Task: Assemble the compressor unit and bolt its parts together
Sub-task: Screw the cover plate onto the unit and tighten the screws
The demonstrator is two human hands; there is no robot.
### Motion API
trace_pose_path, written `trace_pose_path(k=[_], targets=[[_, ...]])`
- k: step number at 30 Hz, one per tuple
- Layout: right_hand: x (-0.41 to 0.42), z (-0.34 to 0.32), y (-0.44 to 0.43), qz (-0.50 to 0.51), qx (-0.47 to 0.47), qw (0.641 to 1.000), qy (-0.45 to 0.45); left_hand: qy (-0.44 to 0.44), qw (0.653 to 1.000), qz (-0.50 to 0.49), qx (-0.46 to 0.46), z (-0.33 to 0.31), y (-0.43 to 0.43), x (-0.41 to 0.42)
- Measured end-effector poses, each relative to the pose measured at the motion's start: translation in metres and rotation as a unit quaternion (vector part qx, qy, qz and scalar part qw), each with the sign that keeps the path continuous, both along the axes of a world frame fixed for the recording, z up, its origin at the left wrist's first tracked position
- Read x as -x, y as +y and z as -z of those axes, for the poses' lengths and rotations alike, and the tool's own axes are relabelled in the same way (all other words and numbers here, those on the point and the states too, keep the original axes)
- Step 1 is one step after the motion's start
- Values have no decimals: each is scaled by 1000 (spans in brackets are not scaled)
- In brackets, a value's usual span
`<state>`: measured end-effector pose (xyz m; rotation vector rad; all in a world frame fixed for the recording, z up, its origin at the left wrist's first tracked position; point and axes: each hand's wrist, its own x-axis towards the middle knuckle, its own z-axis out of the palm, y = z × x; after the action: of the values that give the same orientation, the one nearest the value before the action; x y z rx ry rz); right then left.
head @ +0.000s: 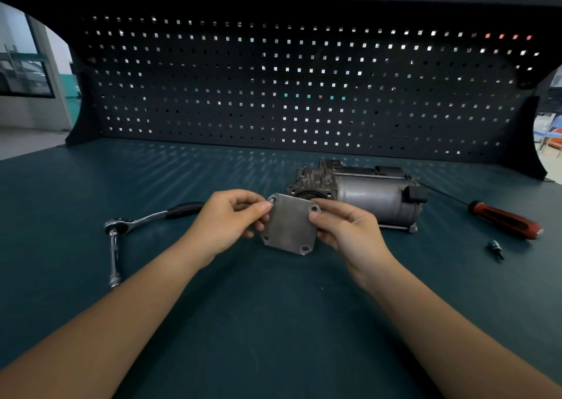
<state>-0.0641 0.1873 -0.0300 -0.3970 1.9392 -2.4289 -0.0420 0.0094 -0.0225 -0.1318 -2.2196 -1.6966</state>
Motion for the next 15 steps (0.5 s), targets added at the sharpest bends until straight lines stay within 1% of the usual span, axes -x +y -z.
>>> trace_pose_path(k=[7,9,13,15], targets=[[1,2,2,0,-30,999,23,4,1000,-10,14,3,-1,3],[1,2,1,-7,-43,998,34,20,998,-25,46,5,-1,4],[1,3,1,-27,-47,998,39,88,982,-103,134,7,-5,4],[2,4,1,-27,-42,998,39,101,979,-99,148,8,-6,5]])
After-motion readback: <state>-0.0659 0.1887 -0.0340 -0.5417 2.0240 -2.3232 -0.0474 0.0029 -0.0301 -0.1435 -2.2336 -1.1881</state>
